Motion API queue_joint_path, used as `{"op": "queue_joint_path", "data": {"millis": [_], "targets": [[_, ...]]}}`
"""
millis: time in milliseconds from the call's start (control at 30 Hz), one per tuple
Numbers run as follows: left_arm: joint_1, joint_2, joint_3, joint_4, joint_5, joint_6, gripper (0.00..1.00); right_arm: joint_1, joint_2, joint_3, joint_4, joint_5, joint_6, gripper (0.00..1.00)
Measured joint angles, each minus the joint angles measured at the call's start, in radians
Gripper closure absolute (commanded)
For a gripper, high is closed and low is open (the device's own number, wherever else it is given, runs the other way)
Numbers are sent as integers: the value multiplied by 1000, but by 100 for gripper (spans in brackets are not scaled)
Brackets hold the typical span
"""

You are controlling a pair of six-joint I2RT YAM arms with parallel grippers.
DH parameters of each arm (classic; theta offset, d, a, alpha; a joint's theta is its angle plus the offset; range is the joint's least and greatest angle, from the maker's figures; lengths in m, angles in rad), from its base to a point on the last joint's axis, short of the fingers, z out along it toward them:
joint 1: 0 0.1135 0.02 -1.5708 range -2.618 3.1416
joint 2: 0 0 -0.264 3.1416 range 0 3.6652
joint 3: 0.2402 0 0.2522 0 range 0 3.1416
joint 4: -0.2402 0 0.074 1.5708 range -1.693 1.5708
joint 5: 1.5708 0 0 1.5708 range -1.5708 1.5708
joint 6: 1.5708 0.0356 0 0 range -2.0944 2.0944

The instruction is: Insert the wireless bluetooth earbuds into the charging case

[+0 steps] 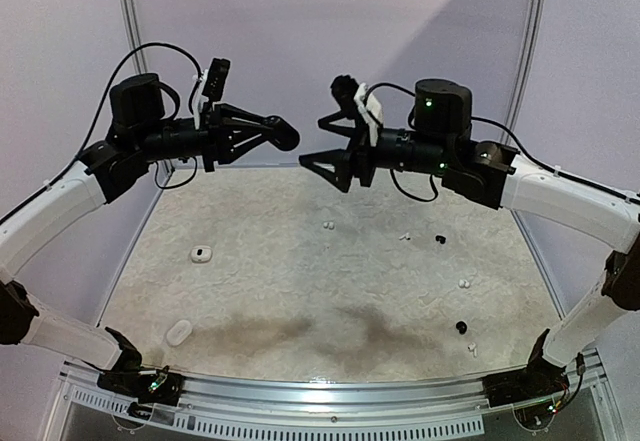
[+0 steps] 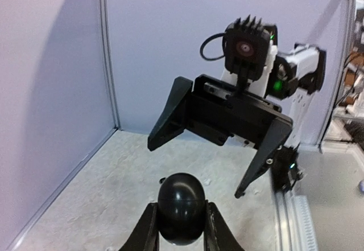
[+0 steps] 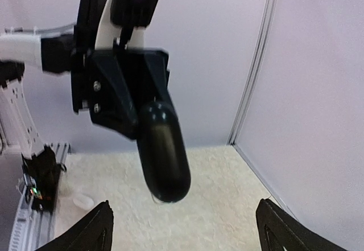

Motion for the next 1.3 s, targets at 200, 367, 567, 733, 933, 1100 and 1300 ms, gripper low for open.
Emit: {"op": "queue_joint_path", "data": {"millis": [200, 367, 567, 733, 933, 1100, 1300], "targets": [[-2, -2, -55, 243, 27, -237, 100, -16, -3, -7, 216, -90, 233, 27], [-3, -8, -73, 321, 28, -303, 100, -21, 40, -3, 323, -146, 365, 42], [-7, -21, -85, 372, 29, -326, 100, -23, 113, 35, 347, -204, 437, 54], [-9, -28, -91, 388, 31, -328, 100, -23, 128, 43, 390, -248, 472, 53], [-10, -29, -92, 401, 41, -329, 100, -23, 131, 61, 426, -276, 491, 80], [-13, -35, -92, 409, 48, -338, 100, -30, 146, 101, 396, -321, 472, 100], [-14, -36, -98, 369, 59, -277, 22, -30, 133, 122, 278, -311, 398, 100]]}}
